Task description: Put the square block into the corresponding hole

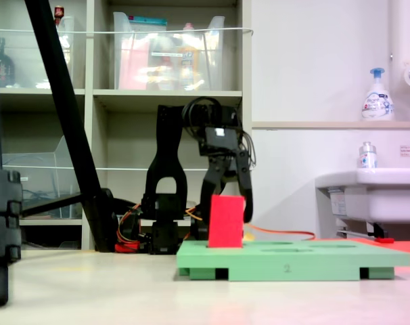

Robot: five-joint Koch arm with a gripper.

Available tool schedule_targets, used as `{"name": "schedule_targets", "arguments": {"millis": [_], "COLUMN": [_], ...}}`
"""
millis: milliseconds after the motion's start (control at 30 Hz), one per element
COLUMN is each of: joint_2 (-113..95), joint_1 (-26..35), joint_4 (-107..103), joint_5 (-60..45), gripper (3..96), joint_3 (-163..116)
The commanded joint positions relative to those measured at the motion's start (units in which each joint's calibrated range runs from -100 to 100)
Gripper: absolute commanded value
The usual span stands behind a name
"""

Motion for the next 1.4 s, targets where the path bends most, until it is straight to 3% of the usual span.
{"name": "schedule_targets", "arguments": {"millis": [33, 1400], "joint_2": [-1.63, 10.38], "joint_1": [0.49, -3.37], "joint_4": [-0.02, 2.20], "joint_5": [0.63, -2.98], "gripper": [15.0, 20.0], "joint_3": [0.40, 2.20]}}
